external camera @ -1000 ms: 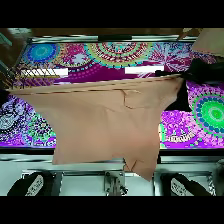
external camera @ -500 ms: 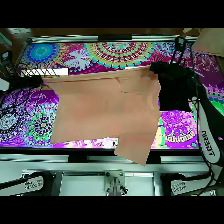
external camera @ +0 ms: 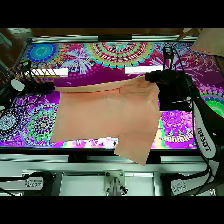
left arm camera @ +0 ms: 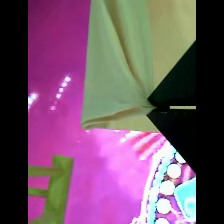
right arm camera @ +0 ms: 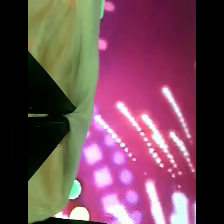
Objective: Fold the shirts.
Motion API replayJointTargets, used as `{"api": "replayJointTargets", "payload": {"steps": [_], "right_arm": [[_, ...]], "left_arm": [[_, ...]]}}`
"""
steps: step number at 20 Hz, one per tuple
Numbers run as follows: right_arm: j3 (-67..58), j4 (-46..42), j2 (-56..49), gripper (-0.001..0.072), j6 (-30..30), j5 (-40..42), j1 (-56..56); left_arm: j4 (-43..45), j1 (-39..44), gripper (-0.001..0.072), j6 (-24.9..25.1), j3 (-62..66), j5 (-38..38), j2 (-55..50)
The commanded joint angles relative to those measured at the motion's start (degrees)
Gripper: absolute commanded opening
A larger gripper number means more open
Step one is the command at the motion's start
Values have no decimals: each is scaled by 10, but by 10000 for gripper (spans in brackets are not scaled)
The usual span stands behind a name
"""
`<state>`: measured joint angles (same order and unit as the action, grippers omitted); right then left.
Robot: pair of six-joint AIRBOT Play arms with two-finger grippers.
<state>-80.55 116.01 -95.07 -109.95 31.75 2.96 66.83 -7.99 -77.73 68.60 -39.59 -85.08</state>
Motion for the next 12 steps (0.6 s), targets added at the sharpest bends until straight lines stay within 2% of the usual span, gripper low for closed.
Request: {"api": "replayJointTargets", "payload": {"steps": [1,3,6,12], "right_arm": [[0,-40,27,67,2,181,-22],[1,-61,25,67,27,259,-38],[1,-53,13,67,55,304,-47],[1,-68,-5,67,84,283,-43]], "left_arm": [[4,-18,36,1,1,-137,0],[15,-28,36,1,0,-185,-3],[15,-30,36,0,0,-190,-11],[7,-28,36,-1,0,-200,-43]]}}
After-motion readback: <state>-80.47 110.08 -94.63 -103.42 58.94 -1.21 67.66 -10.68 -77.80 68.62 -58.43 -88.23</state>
